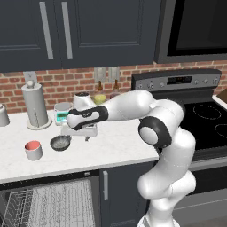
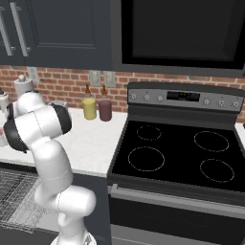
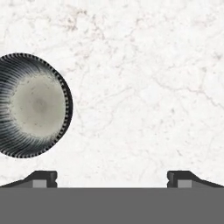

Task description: Pick up the cup and bowl from the counter, place them in the dishwasher, and close the dishwasher door.

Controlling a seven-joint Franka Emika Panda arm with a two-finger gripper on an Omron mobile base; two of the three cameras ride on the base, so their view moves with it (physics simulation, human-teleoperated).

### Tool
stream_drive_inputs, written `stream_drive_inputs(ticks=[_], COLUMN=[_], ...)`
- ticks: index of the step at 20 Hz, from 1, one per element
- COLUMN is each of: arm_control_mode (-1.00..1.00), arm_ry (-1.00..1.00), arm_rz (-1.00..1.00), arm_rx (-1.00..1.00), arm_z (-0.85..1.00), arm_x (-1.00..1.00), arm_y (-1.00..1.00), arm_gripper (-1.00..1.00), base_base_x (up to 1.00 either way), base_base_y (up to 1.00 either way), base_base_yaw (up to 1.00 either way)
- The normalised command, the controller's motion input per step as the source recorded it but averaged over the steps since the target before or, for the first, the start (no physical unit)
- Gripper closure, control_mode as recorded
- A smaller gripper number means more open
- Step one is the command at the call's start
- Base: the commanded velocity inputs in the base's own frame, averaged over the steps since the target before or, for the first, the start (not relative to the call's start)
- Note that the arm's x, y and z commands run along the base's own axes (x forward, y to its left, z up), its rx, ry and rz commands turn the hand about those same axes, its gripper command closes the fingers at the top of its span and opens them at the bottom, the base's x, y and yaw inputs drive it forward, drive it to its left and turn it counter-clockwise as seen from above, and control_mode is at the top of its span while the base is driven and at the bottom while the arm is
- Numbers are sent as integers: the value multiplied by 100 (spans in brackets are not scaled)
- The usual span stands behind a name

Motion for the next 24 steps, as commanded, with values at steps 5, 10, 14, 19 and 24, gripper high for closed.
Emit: stream_drive_inputs(ticks=[5, 10, 14, 19, 24], arm_control_mode=[-100, -100, -100, -100, -100], arm_ry=[6, 9, 8, 3, 2], arm_rz=[-3, 0, 0, 0, 0], arm_rx=[0, 0, 0, 0, 0], arm_z=[11, -10, -22, -26, -36], arm_x=[27, 28, 19, 5, 13], arm_y=[33, 28, 14, 0, 4], arm_gripper=[-100, -100, -100, -100, -100], base_base_x=[0, 0, 0, 0, 0], base_base_y=[0, 0, 0, 0, 0], base_base_yaw=[0, 0, 0, 0, 0])
